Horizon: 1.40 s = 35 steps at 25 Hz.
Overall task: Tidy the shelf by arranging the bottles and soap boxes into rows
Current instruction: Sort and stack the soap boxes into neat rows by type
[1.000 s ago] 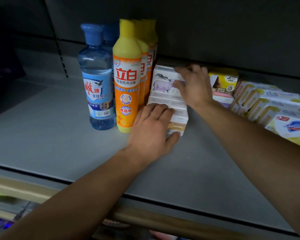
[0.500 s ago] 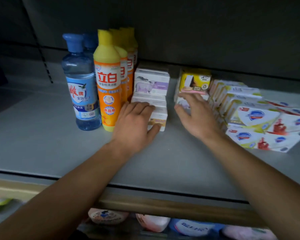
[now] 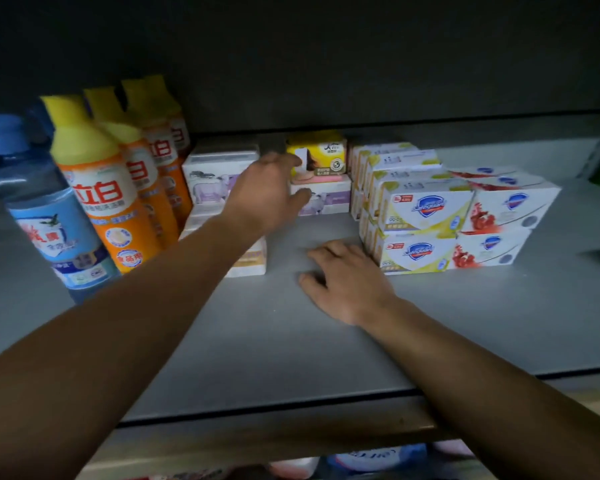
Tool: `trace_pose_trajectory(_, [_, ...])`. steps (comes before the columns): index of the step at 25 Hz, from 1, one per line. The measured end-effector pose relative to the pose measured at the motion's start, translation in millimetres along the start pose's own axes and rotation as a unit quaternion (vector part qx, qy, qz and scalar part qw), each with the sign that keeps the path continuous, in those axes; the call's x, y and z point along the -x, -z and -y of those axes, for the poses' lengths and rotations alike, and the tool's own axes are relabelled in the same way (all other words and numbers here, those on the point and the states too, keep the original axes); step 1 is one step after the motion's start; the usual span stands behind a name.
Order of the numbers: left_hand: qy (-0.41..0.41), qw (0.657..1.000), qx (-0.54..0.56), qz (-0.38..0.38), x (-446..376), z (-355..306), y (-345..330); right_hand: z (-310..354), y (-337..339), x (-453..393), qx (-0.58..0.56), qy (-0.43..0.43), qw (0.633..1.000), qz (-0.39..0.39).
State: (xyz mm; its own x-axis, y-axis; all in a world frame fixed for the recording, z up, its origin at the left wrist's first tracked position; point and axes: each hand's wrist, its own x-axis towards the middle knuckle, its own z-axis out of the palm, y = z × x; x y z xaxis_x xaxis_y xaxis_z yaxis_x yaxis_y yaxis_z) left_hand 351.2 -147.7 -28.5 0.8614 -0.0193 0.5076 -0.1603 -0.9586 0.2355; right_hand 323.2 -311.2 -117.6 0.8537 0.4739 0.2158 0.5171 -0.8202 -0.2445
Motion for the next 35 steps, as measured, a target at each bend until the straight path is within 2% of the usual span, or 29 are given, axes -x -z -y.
trace_pose_trajectory(6, [0.031,0.991,-0.126,0.017,-76.3,-3.7,-31.0,-2.7,-2.3,1.0,-0.005,-0.001,1.0,-0.009])
trace_pose_trajectory(9, [0.06,0.985,-0.156,0.037,-91.5,-4.0,-38.6,-2.2,-2.3,-0.7,-0.013,-0.005,1.0,-0.004])
trace_pose_trajectory(13, [0.038,0.986,-0.162,-0.011,-79.8,-16.8,-34.8,-3.9,-2.1,-0.7,-0.018,-0.005,1.0,-0.004])
trace_pose_trajectory(15, [0.018,0.993,-0.106,-0.047,-63.4,-22.5,-21.5,-3.9,0.7,-1.1,-0.019,-0.002,1.0,0.0])
trace_pose_trajectory(17, [0.012,0.996,0.01,-0.088,-37.6,-23.0,-2.9,-4.7,3.9,-2.2,-0.033,-0.003,0.999,0.0])
trace_pose_trajectory(19, [0.026,0.984,0.13,-0.117,2.8,-18.4,17.3,-4.6,9.7,0.2,-0.084,-0.004,0.996,-0.024])
trace_pose_trajectory(21, [0.052,0.96,0.252,-0.108,48.4,-11.3,34.1,-1.7,19.9,4.0,-0.218,-0.001,0.973,-0.073])
trace_pose_trajectory(24, [0.138,0.894,0.42,-0.077,99.8,-0.7,33.1,3.6,30.8,10.9,-0.394,0.07,0.91,-0.109])
trace_pose_trajectory(25, [0.17,0.872,0.455,-0.067,108.3,0.9,28.6,5.4,32.6,13.6,-0.409,0.101,0.901,-0.101])
trace_pose_trajectory(27, [0.204,0.821,0.53,-0.05,118.3,1.1,20.4,6.9,31.4,16.9,-0.379,0.155,0.909,-0.071])
trace_pose_trajectory(30, [0.219,0.75,0.623,-0.038,121.9,1.7,14.1,6.3,32.2,21.3,-0.364,0.156,0.917,-0.046])
trace_pose_trajectory(32, [0.235,0.729,0.643,-0.02,125.5,4.6,15.8,8.5,34.5,23.3,-0.383,0.139,0.912,-0.053])
trace_pose_trajectory(35, [0.258,0.733,0.628,0.035,129.9,5.4,19.5,12.6,33.6,22.9,-0.432,0.079,0.896,-0.068])
